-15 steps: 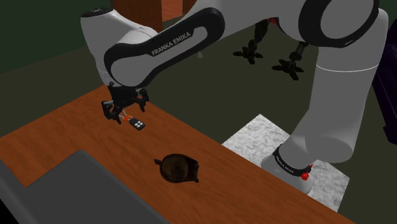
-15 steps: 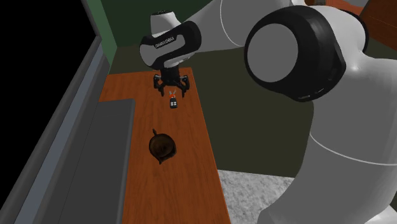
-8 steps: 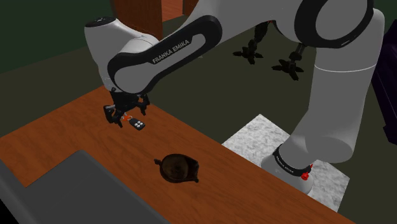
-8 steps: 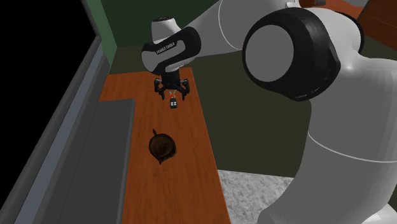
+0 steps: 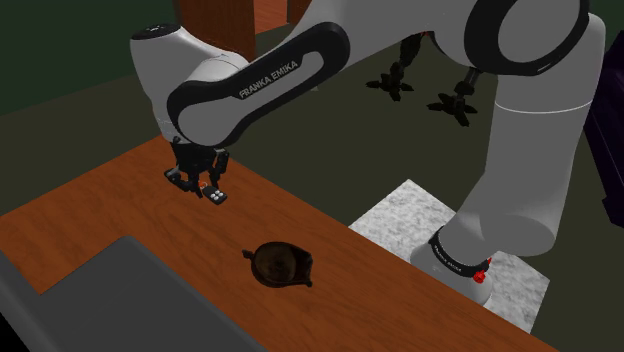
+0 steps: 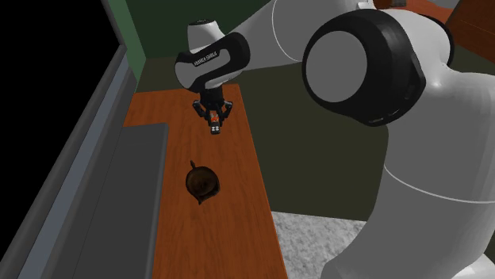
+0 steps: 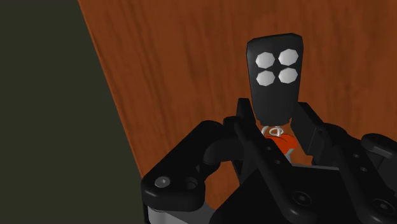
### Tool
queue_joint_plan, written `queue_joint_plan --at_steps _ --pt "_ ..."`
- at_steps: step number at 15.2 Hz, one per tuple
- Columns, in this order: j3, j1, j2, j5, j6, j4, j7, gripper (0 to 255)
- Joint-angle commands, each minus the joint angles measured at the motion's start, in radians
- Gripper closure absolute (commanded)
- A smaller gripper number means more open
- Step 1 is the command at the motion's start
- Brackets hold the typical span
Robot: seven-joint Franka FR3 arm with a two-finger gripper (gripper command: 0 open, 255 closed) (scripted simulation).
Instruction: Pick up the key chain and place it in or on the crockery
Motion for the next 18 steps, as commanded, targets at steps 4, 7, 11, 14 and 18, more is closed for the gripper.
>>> queue_joint_plan --at_steps 4,7,11,14,18 --pt "-0.003 0.000 0.004 -0.002 -0.004 0.000 0.002 255" --pt "0.001 -0.005 -0.010 0.006 -0.020 0.004 -0.004 255" --pt "0.008 -0.009 -0.034 0.020 -0.064 0.026 -0.012 255" --pt "0.013 -0.012 -0.050 0.029 -0.097 0.045 -0.018 255" --pt "0.018 -0.014 -0.070 0.041 -0.143 0.073 -0.025 255"
